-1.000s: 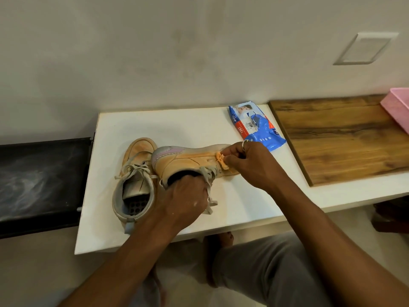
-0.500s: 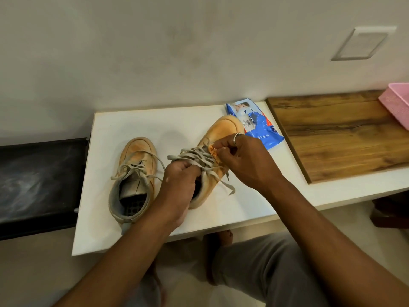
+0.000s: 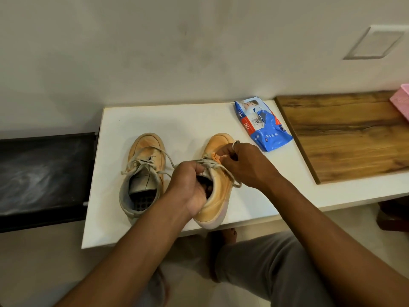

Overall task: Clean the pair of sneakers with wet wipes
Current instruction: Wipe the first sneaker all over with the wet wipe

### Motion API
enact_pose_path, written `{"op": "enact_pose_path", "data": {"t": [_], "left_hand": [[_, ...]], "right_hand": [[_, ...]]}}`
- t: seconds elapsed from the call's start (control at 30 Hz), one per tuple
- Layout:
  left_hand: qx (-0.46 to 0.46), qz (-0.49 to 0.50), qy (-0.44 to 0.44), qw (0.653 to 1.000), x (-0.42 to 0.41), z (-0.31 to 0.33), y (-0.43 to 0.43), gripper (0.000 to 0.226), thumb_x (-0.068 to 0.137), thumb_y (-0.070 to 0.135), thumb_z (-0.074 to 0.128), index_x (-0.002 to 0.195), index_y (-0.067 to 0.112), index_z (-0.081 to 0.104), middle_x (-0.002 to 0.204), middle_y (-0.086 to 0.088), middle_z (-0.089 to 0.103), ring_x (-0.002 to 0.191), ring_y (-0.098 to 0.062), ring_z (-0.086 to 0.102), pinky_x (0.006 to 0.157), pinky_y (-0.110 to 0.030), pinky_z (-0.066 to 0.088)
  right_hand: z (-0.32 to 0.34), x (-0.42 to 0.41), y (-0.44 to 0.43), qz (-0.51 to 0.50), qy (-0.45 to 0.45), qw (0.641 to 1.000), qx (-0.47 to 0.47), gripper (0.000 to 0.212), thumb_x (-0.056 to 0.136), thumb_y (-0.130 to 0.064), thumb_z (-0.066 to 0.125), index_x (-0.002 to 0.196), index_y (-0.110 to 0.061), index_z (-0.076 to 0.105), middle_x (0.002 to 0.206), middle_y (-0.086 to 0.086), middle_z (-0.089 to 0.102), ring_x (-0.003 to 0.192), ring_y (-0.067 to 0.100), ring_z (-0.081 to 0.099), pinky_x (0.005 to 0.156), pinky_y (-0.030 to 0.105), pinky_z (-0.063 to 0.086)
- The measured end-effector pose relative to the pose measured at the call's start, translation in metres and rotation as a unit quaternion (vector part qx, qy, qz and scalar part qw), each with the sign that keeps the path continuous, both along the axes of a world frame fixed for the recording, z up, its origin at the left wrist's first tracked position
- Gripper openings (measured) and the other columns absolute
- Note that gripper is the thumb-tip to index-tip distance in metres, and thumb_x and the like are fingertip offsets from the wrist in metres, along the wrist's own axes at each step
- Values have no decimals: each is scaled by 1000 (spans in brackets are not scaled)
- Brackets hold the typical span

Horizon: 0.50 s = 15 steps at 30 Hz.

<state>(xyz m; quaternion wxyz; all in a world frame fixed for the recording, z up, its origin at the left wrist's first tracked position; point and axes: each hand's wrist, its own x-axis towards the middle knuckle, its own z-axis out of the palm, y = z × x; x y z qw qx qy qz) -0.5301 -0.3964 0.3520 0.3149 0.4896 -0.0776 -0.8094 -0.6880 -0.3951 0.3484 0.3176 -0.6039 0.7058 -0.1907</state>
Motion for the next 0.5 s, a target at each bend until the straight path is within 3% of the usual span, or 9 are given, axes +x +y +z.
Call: {"op": "enact_pose_path", "data": {"t": [0.1, 0.3, 0.43, 0.5], "left_hand": [[18, -6, 11, 1000, 0, 2, -3, 34, 73, 3, 44, 103, 2, 60, 81, -15, 64, 74, -30, 62, 77, -40, 56], [16, -8, 18, 1000, -15, 5, 5, 59, 65, 2, 43, 122, -1, 59, 102, -19, 63, 97, -35, 60, 100, -48, 46], [4, -4, -12, 1000, -18, 3, 10, 51, 70, -1, 42, 118, 1, 59, 106, -22, 65, 98, -35, 62, 99, -47, 48], [-5, -4, -41, 999, -25, 5, 16, 36, 79, 0, 44, 111, 3, 61, 104, -21, 65, 93, -32, 63, 96, -45, 50]], "right_hand": [[-1, 3, -2, -6, 1, 1000, 3, 18, 95, -25, 58, 109, -26, 70, 99, -8, 66, 88, 11, 63, 81, 25, 54], [-2, -7, -3, -23, -25, 998, 47, 6, 91, -28, 65, 93, -30, 70, 96, -7, 69, 89, 12, 65, 84, 30, 56], [1, -7, 2, -23, -78, 996, 33, 10, 89, -23, 67, 81, -27, 72, 84, -2, 73, 83, 17, 68, 80, 35, 57], [1, -8, 3, -22, -84, 996, 29, 8, 87, -25, 69, 82, -21, 74, 81, 1, 73, 82, 20, 68, 78, 39, 57]]}}
